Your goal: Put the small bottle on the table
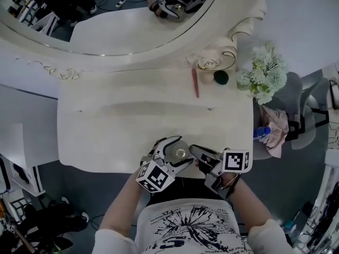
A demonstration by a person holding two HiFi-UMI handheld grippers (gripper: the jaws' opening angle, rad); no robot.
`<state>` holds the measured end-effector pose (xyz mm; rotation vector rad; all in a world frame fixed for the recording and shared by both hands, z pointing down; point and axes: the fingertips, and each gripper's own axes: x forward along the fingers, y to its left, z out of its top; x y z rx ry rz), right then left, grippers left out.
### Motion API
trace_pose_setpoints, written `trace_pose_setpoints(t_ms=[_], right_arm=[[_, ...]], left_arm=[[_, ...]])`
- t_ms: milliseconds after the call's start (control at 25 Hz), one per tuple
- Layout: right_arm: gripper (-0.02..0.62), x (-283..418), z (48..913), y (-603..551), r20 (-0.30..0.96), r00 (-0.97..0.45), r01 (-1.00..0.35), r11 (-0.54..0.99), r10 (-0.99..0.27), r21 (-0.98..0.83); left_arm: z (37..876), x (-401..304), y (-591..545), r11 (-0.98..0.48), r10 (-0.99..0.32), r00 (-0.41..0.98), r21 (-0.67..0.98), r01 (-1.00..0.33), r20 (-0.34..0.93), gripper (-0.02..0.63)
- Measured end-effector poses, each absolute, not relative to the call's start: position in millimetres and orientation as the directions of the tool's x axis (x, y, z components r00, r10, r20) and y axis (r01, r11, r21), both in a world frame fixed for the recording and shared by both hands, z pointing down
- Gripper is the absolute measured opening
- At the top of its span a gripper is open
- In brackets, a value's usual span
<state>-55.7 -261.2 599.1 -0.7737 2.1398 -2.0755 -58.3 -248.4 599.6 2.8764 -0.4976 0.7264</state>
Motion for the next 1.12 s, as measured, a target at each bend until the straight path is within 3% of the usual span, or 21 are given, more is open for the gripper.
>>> trace_pose_setpoints(t_ms=[160, 280, 320, 400, 440, 560, 760, 960, 1120], right_arm=[[0.043, -55.2, 552.0, -270.0, 0.193, -0.864, -0.232, 0.027, -0.465, -0.972], [0.037, -46.0, 533.8, -270.9, 0.260, -0.837, -0.371, 0.149, -0.482, -0.917], [0.036, -43.5, 528.1, -272.1, 0.286, -0.823, -0.428, 0.206, -0.491, -0.880], [0.032, -41.5, 513.0, -275.7, 0.302, -0.798, -0.517, 0.335, -0.521, -0.788], [0.032, -41.6, 503.7, -276.9, 0.298, -0.787, -0.550, 0.397, -0.540, -0.735], [0.032, -43.1, 474.4, -277.3, 0.278, -0.758, -0.622, 0.526, -0.590, -0.580], [0.025, -40.1, 435.8, -284.7, 0.239, -0.695, -0.711, 0.598, -0.678, -0.371], [0.018, -28.0, 417.5, -295.8, 0.220, -0.569, -0.822, 0.555, -0.793, -0.126], [0.017, -22.1, 411.4, -288.5, 0.206, -0.541, -0.840, 0.536, -0.815, -0.087]], left_arm=[[550.5, -63.0, -251.9, -0.916, -0.351, 0.858, 0.053, -0.398, 0.375, 0.354], [517.6, -69.3, -256.4, -0.900, -0.405, 0.858, 0.029, -0.435, 0.316, 0.346], [509.8, -74.2, -261.0, -0.885, -0.442, 0.843, 0.004, -0.466, 0.305, 0.314], [494.8, -86.6, -273.5, -0.834, -0.540, 0.796, -0.042, -0.551, 0.273, 0.154], [486.9, -92.5, -278.6, -0.805, -0.583, 0.772, -0.052, -0.591, 0.252, 0.110], [470.2, -110.9, -287.1, -0.730, -0.672, 0.698, -0.059, -0.681, 0.248, 0.040], [436.6, -127.4, -294.4, -0.689, -0.716, 0.653, -0.106, -0.717, 0.247, 0.020], [413.9, -151.7, -307.7, -0.618, -0.763, 0.576, -0.072, -0.783, 0.295, 0.019], [392.8, -171.4, -302.4, -0.563, -0.802, 0.546, 0.001, -0.827, 0.243, 0.020]])
